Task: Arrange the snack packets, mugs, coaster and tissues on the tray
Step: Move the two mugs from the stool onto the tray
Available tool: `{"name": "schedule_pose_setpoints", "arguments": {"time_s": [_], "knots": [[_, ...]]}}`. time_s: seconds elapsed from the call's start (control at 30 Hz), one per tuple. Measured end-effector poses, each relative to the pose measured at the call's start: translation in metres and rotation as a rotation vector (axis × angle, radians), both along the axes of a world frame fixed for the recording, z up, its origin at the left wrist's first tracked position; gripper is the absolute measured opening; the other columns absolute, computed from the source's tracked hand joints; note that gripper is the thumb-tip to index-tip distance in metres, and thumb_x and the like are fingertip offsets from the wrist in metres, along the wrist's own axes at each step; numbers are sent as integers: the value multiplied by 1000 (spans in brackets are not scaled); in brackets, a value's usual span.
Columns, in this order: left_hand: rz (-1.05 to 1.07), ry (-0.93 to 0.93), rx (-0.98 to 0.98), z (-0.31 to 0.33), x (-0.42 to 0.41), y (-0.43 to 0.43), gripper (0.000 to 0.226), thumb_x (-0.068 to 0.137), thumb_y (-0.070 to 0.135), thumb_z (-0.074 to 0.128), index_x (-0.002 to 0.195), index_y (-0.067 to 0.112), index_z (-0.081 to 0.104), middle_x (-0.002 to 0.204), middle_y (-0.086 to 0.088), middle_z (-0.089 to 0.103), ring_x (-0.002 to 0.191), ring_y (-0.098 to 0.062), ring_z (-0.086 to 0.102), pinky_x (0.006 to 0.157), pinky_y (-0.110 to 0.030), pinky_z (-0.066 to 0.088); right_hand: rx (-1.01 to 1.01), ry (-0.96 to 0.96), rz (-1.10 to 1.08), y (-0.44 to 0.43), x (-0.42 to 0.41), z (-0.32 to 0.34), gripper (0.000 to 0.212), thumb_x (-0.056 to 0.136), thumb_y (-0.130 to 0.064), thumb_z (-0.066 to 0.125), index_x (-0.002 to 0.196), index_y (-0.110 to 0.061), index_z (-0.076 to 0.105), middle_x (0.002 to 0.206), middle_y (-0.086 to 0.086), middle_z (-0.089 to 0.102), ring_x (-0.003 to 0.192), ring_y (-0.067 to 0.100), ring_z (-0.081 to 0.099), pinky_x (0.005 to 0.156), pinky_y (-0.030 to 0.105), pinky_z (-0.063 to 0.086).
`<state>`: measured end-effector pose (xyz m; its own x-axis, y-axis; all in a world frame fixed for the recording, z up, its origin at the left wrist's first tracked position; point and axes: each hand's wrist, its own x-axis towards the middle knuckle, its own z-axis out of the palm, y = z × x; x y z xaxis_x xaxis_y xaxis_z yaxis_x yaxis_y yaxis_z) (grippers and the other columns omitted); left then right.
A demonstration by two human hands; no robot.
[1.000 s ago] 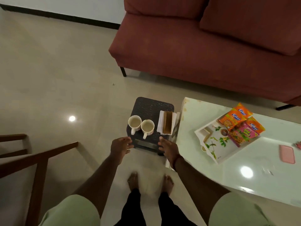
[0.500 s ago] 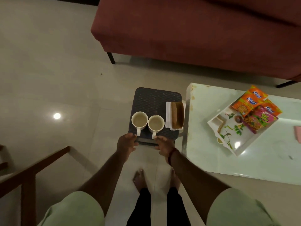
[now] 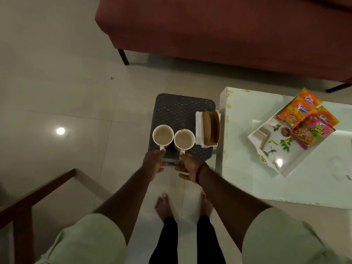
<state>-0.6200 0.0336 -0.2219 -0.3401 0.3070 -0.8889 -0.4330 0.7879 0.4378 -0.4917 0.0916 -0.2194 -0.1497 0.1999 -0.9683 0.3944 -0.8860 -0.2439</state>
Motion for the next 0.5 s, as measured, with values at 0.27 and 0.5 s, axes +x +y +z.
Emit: {"name": "schedule_pose_setpoints", "arguments": {"time_s": [0.27, 0.5], "knots": [[39, -92, 64, -9, 1, 9, 26, 103, 27, 42, 86, 11, 54, 81, -9, 58, 76, -20, 58, 68, -31, 51, 4, 49, -119, 1, -5, -11, 21, 104, -34, 38, 99, -23, 55, 85, 1, 61, 79, 15, 58, 81, 35, 45], [-51, -22, 79, 11, 4, -15, 22, 101, 17, 41, 83, 11, 52, 72, -9, 53, 66, -17, 51, 65, -29, 48, 107, -14, -128, -14, 15, 7, 23, 103, -32, 40, 88, -21, 54, 68, 0, 53, 64, 12, 49, 62, 25, 39]]}}
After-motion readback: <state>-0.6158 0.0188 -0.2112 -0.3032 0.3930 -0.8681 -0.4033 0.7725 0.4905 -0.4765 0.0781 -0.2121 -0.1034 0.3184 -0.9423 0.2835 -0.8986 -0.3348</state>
